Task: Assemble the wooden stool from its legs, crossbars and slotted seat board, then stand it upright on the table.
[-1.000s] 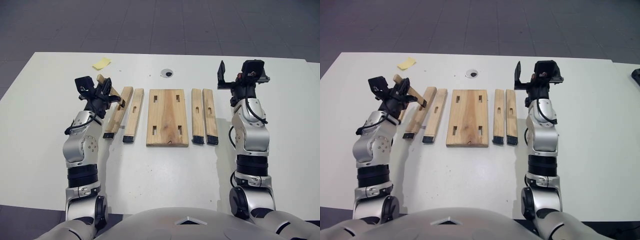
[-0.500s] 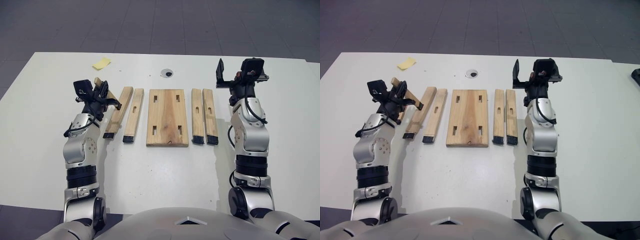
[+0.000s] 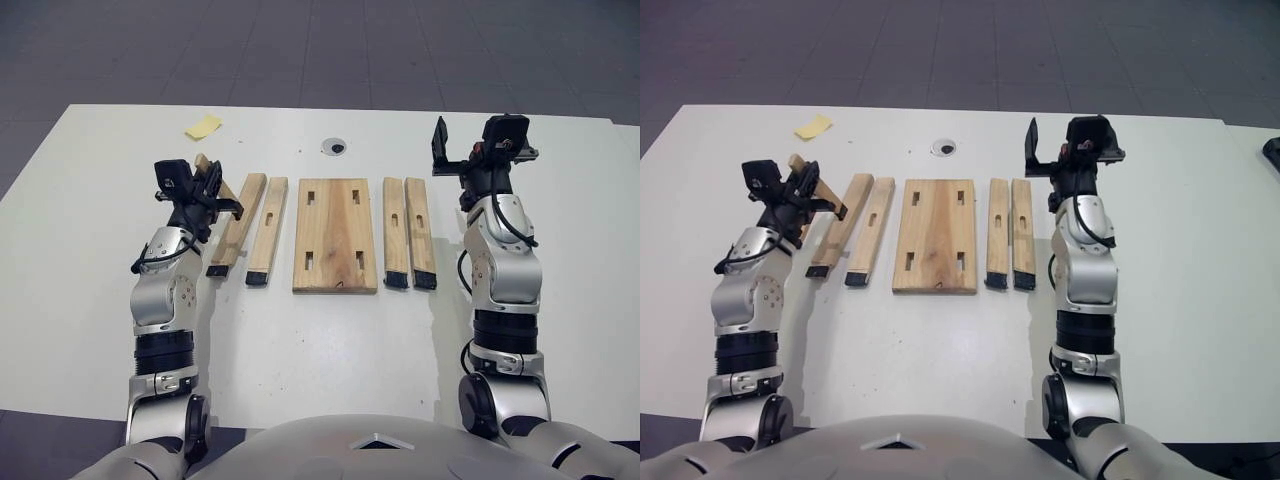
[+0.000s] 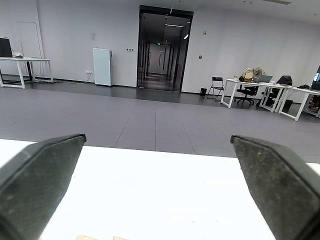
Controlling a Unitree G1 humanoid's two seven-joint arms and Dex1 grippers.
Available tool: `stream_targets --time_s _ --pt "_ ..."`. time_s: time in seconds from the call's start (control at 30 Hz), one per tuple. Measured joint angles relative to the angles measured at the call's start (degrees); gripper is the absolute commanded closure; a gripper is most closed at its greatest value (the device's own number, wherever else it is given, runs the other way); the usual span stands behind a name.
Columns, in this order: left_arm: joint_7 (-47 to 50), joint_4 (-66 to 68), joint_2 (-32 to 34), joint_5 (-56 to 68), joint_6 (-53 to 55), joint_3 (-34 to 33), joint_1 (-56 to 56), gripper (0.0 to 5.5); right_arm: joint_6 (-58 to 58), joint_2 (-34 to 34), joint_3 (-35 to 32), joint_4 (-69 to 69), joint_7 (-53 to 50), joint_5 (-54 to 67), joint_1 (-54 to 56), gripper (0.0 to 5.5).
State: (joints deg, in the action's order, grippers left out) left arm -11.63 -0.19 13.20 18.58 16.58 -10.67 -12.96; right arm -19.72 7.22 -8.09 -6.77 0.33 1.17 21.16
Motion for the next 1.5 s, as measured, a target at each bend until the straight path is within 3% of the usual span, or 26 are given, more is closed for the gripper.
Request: stream_targets --time_s 0.37,0.63,0.87,1.23,1.27,1.5 --pt "-5.4 1.1 5.9 -4.9 -1.9 3.5 2.2 5.08 -1.1 -0.1 0.9 -1.9 -0.3 0.2 -0.4 0.10" --pt "-7.2 3.8 6.3 -5.0 -6.7 3.5 3.0 5.08 -2.5 -0.3 1.9 -2.4 -0.5 0.3 1.3 0.10" --pt "-6.3 4.0 5.5 -4.9 -7.4 3.1 3.4 5.08 -2.8 -2.2 3.5 -2.4 -0.8 0.9 9.3 0.10" --pt "-3.7 3.6 4.8 -5.0 -7.0 4.0 3.1 5.08 -2.0 -2.6 4.0 -0.1 0.3 2.2 13.2 0.10" --pt "-3.6 3.7 4.8 -5.0 -7.0 4.0 3.1 4.68 -2.0 -2.6 3.8 0.2 0.4 2.4 13.6 0.10" --pt "-2.8 8.3 3.2 -6.6 -2.6 6.2 5.8 3.58 -0.6 -1.9 3.3 1.8 1.1 2.5 15.0 0.10"
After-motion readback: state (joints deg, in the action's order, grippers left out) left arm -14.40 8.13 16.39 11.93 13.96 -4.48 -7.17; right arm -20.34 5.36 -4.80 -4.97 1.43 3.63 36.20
